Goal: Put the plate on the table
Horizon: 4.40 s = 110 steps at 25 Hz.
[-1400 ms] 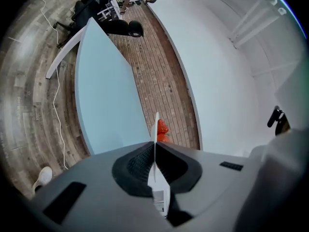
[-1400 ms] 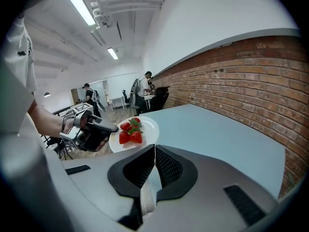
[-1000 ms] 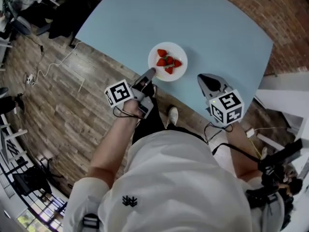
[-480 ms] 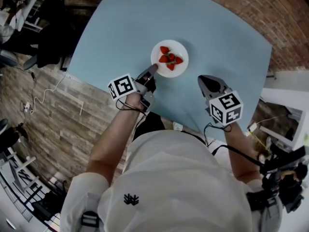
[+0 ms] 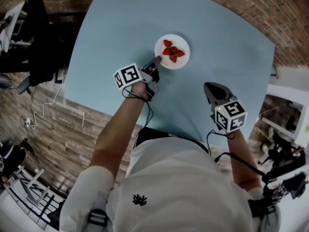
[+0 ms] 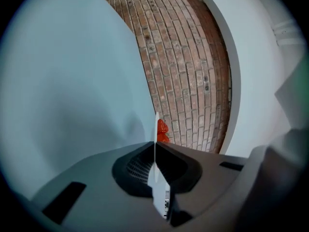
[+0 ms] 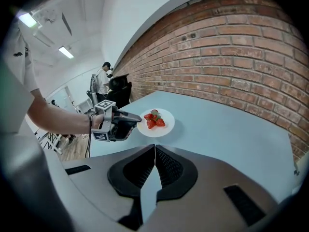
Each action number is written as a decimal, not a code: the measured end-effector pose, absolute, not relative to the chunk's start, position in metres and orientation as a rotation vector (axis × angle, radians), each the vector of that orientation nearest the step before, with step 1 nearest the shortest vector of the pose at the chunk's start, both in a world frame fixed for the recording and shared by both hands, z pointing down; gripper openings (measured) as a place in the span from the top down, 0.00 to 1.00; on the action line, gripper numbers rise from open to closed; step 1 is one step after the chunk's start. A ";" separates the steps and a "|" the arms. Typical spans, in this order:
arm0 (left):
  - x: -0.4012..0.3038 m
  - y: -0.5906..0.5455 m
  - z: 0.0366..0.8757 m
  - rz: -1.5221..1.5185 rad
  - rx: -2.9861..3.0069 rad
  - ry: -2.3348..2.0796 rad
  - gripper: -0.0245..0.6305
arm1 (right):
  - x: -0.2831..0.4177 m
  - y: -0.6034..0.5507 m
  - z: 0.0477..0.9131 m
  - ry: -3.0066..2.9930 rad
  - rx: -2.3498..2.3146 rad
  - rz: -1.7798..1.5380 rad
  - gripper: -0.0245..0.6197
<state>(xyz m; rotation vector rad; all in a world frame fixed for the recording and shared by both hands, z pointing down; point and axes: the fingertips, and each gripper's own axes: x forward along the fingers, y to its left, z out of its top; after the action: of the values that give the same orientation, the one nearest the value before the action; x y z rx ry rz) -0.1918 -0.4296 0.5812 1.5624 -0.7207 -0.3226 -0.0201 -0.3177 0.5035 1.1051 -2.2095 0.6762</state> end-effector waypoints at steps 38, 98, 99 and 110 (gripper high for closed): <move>-0.178 -0.515 0.653 0.264 1.631 -1.031 0.89 | -0.012 -0.358 0.537 -2.114 1.114 0.801 0.95; -0.032 -0.055 0.423 0.296 2.194 -1.014 0.96 | 0.080 -0.076 0.435 -2.446 0.872 0.351 0.95; -0.031 -0.052 0.422 0.293 2.196 -1.014 0.96 | 0.081 -0.073 0.432 -2.451 0.873 0.342 0.95; -0.023 -0.040 0.418 0.295 2.213 -1.025 0.96 | 0.083 -0.050 0.425 -2.461 0.853 0.319 0.95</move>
<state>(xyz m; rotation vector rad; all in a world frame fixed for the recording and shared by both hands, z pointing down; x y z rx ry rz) -0.0228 -0.0404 0.4184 2.2134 -1.0248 0.2945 0.0825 -0.0504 0.4248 0.8528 -2.4611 0.3194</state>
